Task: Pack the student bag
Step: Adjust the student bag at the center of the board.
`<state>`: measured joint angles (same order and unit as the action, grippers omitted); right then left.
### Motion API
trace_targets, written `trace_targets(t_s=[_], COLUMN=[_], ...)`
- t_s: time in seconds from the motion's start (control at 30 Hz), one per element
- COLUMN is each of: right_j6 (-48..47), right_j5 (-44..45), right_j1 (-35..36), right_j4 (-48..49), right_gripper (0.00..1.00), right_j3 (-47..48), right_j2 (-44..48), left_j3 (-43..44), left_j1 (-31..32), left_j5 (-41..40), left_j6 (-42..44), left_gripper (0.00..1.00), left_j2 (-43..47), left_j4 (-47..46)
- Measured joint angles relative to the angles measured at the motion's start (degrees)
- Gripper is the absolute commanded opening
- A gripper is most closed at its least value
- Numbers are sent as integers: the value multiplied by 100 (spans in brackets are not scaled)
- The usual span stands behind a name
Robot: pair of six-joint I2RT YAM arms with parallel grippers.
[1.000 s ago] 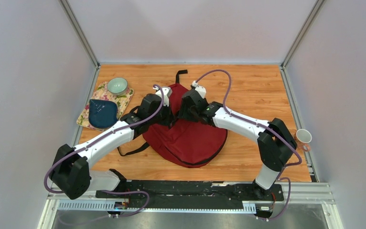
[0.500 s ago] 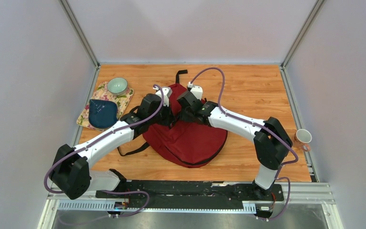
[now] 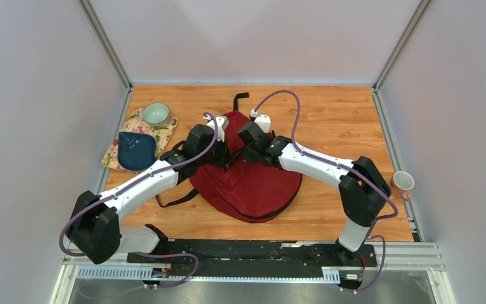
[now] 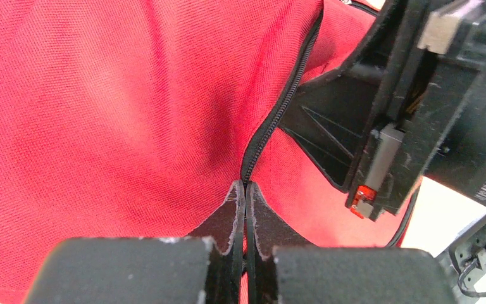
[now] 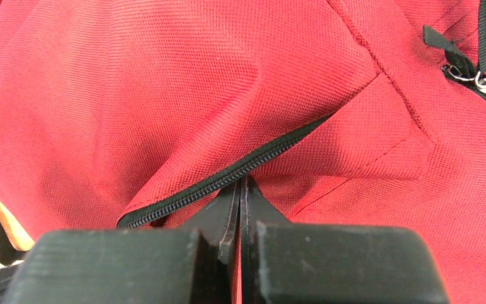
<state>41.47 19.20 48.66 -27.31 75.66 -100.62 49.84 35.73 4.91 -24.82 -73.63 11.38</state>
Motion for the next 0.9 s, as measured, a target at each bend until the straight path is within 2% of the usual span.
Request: trace_targets(t_s=[0.1,0.13,0.17,0.2,0.3,0.43,0.5,0.53,0.6,0.63,0.9], right_j6=[0,2,4,15,90,122,144,153,179,186,330], right_j5=[-42,-83,-114,-164,-278,-267,-258,-262,-280,-280,-717], right_j1=[0,0,0,0,0,-13,-50,-79,-188,-238,-850], right_j4=[197,234,245,295,302,334,348,372,400,402,579], right_gripper=[0,3,9,21,35,45,51,51,52,53,56], right_j3=[-247,-369,-470,-605,-901,-1161,-1287,-1355,-1495,-1530,-1659], right_j2=[168,271,358,472,787,1209,1471,1598,1845,1910,1958], left_j3=[2,2,2,2,2,2,2,2,2,2,-2], left_j1=[-13,-15,-15,-22,-44,-70,-85,-92,-96,-96,-94], left_j5=[70,87,118,144,317,638,745,787,848,887,1226], left_j6=[-2,-2,-11,-22,-66,-151,-203,-219,-243,-269,-299], left_gripper=[0,0,0,0,0,1,6,14,22,29,48], left_j2=[-72,-107,-157,-197,-378,-715,-793,-793,-793,-793,-715], left_j4=[-9,-9,-9,-13,-46,-142,-199,-223,-269,-271,-225])
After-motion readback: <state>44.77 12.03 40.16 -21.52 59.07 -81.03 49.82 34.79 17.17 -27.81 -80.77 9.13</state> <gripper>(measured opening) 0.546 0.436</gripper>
